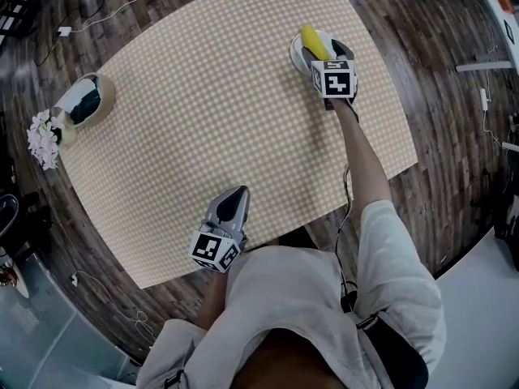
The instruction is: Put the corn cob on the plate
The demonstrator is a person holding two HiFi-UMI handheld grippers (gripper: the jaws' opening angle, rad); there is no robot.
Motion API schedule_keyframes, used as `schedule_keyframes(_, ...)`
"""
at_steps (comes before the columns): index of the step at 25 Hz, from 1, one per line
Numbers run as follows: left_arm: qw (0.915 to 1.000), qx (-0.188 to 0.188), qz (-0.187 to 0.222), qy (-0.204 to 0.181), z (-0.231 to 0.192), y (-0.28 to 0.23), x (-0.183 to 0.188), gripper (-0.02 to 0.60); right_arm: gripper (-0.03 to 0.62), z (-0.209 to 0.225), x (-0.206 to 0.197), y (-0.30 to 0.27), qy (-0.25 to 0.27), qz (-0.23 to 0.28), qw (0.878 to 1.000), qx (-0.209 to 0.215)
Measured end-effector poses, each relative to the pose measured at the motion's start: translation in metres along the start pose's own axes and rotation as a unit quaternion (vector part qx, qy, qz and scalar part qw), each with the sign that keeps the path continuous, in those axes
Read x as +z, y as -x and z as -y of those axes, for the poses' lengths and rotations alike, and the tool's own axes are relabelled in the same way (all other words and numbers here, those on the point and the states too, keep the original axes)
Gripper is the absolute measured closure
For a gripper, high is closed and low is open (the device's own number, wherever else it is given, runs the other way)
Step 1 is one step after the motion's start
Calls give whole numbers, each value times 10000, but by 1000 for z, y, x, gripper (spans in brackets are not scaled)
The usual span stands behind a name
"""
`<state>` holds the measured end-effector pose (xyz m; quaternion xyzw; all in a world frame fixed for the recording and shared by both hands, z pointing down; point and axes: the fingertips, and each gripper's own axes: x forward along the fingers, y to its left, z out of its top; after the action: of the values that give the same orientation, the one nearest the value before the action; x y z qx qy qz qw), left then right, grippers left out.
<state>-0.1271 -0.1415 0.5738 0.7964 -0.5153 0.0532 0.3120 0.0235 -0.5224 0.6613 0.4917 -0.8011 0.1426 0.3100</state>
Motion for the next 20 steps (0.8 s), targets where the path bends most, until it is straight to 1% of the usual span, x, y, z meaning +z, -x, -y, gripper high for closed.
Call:
schedule_keyframes(1, 10000, -18, -7, -3, 1, -1, 0, 574, 269, 1, 6, 5, 33, 94, 10000, 6)
schedule_keyframes(2, 10000, -39, -12, -10, 2, -1, -1, 574, 274, 0, 10, 9, 66, 169, 9998, 20)
schedule_keyframes(4, 10000, -78, -4, -42, 4, -1, 0, 574, 322, 0, 19, 18, 122, 307, 9995, 2)
schedule_keyframes(5, 9999, -94, 9, -56, 6, -1, 1, 574, 368, 1, 23, 23, 144, 395, 9991, -68)
schedule_keyframes(7, 9999, -122, 38, -85, 8, 0, 2, 574, 486, 5, 28, 33, 190, 595, 9975, -315)
schedule_keyframes(8, 9998, -131, 47, -104, 9, 1, 3, 574, 569, 6, 29, 37, 219, 688, 9964, -440)
schedule_keyframes(9, 9998, -136, 51, -123, 10, 2, 3, 574, 597, 5, 29, 40, 246, 749, 9956, -510)
schedule_keyframes(12, 9998, -118, 60, -174, 13, 7, 3, 574, 597, -2, 24, 46, 238, 776, 9958, -413)
schedule_keyframes(15, 9996, -104, 85, -230, 18, 12, 4, 574, 597, -7, 20, 53, 80, 792, 9965, -237)
schedule_keyframes(17, 9996, -117, 104, -253, 21, 15, 4, 574, 596, -12, 23, 63, 10, 926, 9956, -127)
schedule_keyframes(20, 9992, -201, 138, -332, 30, 17, 2, 574, 597, -19, 36, 93, -134, 1279, 9917, -6)
